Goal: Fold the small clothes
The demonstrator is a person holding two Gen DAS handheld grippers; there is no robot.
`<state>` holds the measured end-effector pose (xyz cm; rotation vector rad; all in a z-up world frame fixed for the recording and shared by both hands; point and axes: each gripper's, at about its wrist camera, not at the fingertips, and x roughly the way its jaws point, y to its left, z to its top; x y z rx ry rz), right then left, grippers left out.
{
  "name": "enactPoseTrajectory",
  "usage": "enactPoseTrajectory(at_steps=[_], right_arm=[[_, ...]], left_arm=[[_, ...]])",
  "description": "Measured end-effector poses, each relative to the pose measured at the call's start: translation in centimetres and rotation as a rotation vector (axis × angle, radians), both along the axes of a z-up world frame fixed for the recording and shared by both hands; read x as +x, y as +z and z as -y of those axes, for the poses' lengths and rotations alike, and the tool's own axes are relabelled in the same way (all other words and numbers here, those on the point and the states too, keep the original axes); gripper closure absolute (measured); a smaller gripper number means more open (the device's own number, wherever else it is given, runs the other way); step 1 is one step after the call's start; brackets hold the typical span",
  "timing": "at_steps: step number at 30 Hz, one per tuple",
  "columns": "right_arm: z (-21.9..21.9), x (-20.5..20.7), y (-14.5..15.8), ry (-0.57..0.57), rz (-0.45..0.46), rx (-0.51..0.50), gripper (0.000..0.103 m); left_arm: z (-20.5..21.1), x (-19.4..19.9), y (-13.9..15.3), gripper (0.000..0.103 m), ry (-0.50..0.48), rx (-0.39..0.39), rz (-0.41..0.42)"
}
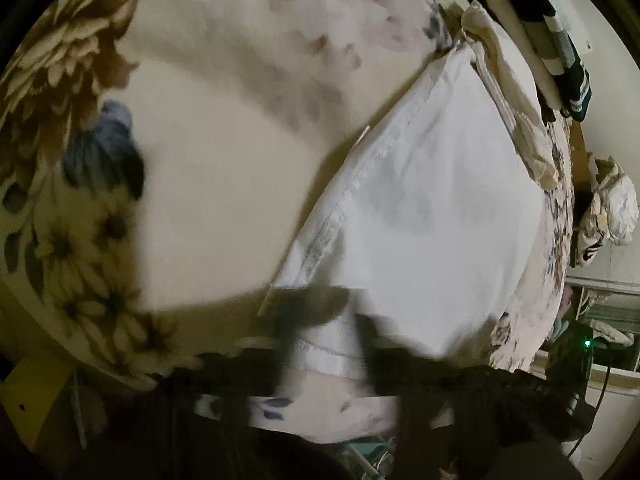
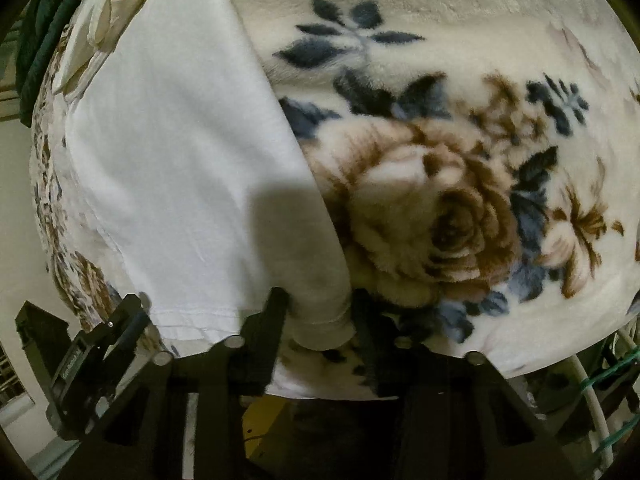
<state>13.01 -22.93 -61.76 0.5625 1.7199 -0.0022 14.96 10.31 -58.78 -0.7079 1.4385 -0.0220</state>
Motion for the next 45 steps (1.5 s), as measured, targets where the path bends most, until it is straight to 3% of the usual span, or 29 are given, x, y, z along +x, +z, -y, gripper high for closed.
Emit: enactPoseTrajectory(at_steps=[4,7,11,14,15,16,18,19,21,22,24,27,35,45], right_arm=[[0.8,0.0,0.8,0.007,0.032,-0.008,0.096],[0.6,-0.2,1.7,0.011,0.056,-0.018,0.097],[0.9,-0.4,2.3,0.016,0.059,-0.021,0.097],[1.7,-0.2,2.0,0.027,0.033,0.001,0.096],[2.0,-0.1,1.8,0.024,0.022,0.008,0.096],[2.4,-0.1,1.6,0.024,0.015,0.019,0.09],[2.7,0.0,1.0,0.014,-0.008,0.025,0.08],[3.0,0.0,0.9,0.007,-0.009,0.029,0.074],[3.2,-0.1,0.5,0.006,-0.016,0.032,0.073],[3.3,-0.1,0.3,0.008,-0.017,0.035,0.073],[3.4,-0.3,0.1,0.008,-0.016,0.03,0.073],[3.4,-0.6,0.7,-0.004,0.02,0.004,0.097],[3.8,-1.2,3.8,-0.002,0.077,-0.041,0.099],[3.7,-0.6,1.9,0.097,-0.014,-0.073,0.099]], left_arm=[[-0.5,-0.7,1.4,0.103,0.026,0.01,0.046],[-0.9,-1.2,2.4,0.103,0.027,0.022,0.059],[-2.0,-1.3,1.5,0.101,0.0,-0.002,0.008],[-2.1,-0.8,-0.1,0.092,-0.008,-0.03,-0.028],[-2.0,-0.7,-0.4,0.085,-0.007,-0.039,-0.03],[-2.0,-0.4,-1.0,0.07,-0.008,-0.046,-0.035],[-1.6,0.0,-1.7,0.056,-0.01,-0.07,-0.031],[-1.5,0.1,-1.8,0.056,-0.007,-0.075,-0.023],[-1.2,0.5,-1.4,0.058,0.001,-0.066,0.014],[-1.0,0.5,-1.0,0.065,0.016,-0.053,0.037],[-1.0,0.5,-0.7,0.098,0.029,-0.046,0.056],[-0.8,0.1,0.5,0.098,0.039,-0.014,0.078],[-0.6,-2.4,4.0,0.099,0.065,-0.058,0.095],[-0.3,-1.3,-0.5,0.098,0.03,-0.054,0.007]])
